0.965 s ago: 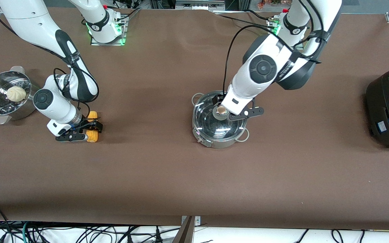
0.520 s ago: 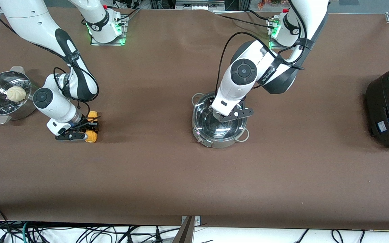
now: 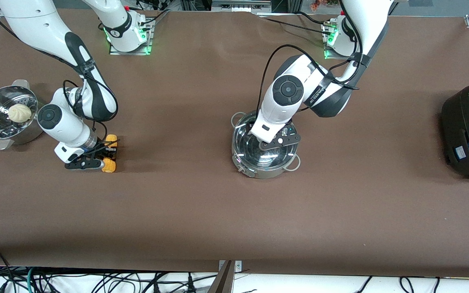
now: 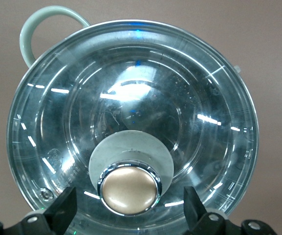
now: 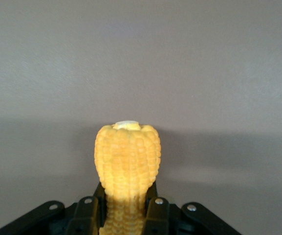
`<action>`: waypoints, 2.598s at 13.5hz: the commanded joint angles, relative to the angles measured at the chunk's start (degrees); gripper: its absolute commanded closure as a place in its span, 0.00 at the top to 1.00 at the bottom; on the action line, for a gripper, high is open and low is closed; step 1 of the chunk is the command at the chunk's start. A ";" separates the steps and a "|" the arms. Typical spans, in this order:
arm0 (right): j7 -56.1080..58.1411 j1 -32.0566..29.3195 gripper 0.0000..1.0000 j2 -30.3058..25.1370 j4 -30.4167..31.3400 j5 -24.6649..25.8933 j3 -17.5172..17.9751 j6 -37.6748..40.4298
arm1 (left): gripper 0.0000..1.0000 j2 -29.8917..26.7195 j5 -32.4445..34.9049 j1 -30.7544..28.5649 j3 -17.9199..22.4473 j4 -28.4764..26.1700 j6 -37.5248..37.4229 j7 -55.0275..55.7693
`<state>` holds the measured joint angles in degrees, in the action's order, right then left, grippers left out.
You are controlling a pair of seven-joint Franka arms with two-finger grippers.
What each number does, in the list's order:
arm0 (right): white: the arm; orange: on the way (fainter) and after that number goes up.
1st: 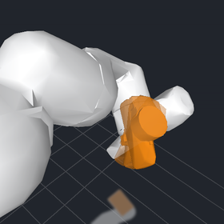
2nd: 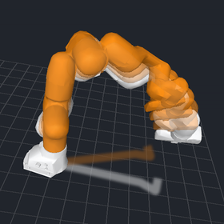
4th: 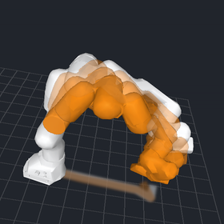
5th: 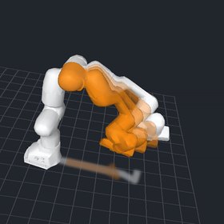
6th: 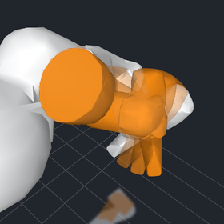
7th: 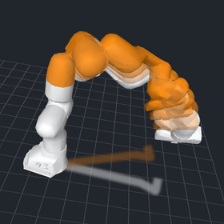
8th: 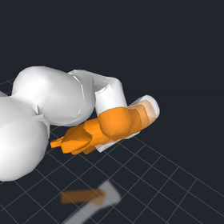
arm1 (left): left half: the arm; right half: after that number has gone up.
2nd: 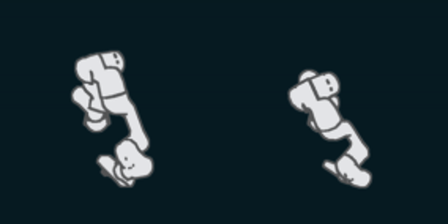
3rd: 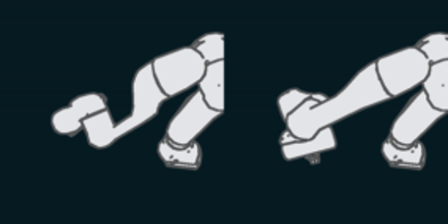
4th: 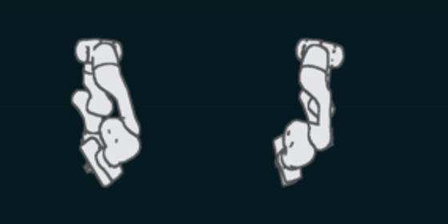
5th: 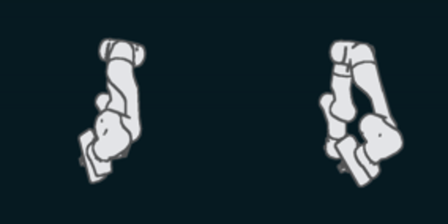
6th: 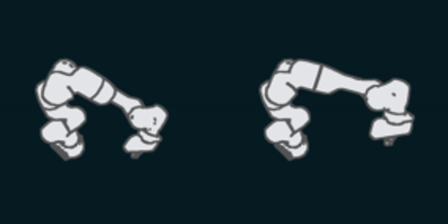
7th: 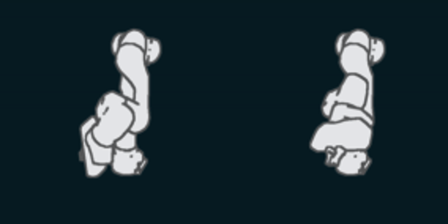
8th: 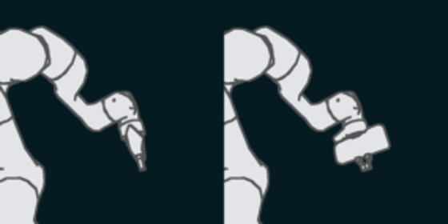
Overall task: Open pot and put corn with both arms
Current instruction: 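Lift the corn with the right gripper while the left gripper grips the knob, then lift the glass lid off the pot with the left gripper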
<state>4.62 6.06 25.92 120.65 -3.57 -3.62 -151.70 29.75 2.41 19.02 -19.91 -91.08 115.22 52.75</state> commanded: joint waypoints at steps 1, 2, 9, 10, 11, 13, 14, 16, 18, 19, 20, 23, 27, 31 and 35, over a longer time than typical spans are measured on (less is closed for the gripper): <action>0.66 -0.09 0.00 -4.81 -1.28 -0.64 1.25 7.17 | 0.89 0.75 2.24 0.58 0.22 1.69 -0.08 1.21; 0.65 -0.09 0.00 -5.34 -3.47 -0.64 1.25 10.51 | 0.89 0.75 2.24 0.58 0.23 1.69 -0.08 1.21; 0.48 0.00 0.00 -6.05 -21.76 -0.73 1.25 34.35 | 0.79 0.75 4.00 0.58 0.23 1.96 -0.08 0.86; 0.48 0.09 0.00 -5.97 -23.51 -0.65 1.25 36.28 | 0.66 0.75 4.00 0.58 0.23 1.96 -0.08 0.86; 0.39 0.09 0.00 -5.88 -24.92 -0.73 1.25 37.86 | 0.66 0.75 3.91 0.58 0.23 1.96 -0.08 0.77; 0.39 0.35 0.00 -5.70 -26.77 -0.64 1.25 39.28 | 0.66 0.75 4.00 0.58 0.31 1.96 -0.08 0.77; 0.39 0.53 0.00 -5.61 -27.48 -0.64 1.34 39.98 | 0.66 0.75 4.00 0.58 0.31 1.96 -0.08 0.77; -1.01 1.40 0.00 -5.44 -28.28 -0.64 1.34 40.60 | 0.60 0.75 4.00 0.58 0.31 1.96 -0.08 0.68; -2.94 2.63 0.00 -5.44 -28.28 -0.64 1.34 40.60 | 0.55 0.75 4.00 0.58 0.31 1.96 -0.08 0.60; -3.91 3.33 0.00 -5.44 -28.36 -0.64 1.34 40.60 | 0.49 0.75 3.91 0.58 0.31 1.96 -0.08 0.60; -4.96 3.86 0.00 -5.44 -28.37 -0.56 1.34 40.52 | 0.48 0.75 3.91 0.58 0.31 1.96 -0.08 0.68; -6.29 4.66 0.00 -5.26 -28.37 -0.64 1.34 40.51 | 0.17 0.66 3.83 0.58 0.40 1.96 -0.17 0.68; -11.63 7.81 0.00 -4.48 -30.11 -0.56 1.34 40.60 | 0.00 0.14 3.91 0.40 0.58 2.04 -0.25 0.60; -13.23 9.14 0.00 -3.68 -31.00 -0.56 1.34 40.60 | 0.00 -3.19 3.30 -1.26 0.67 2.05 -3.14 -2.21; -13.49 9.40 0.00 -3.50 -31.09 -0.64 1.34 40.51 | 0.00 -6.97 1.37 -4.34 0.58 1.96 -7.19 -5.79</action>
<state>-8.19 15.38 21.71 91.46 -3.58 -2.30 -112.67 26.24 4.48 16.37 -19.34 -89.05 110.85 50.72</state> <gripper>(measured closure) 0.678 0.498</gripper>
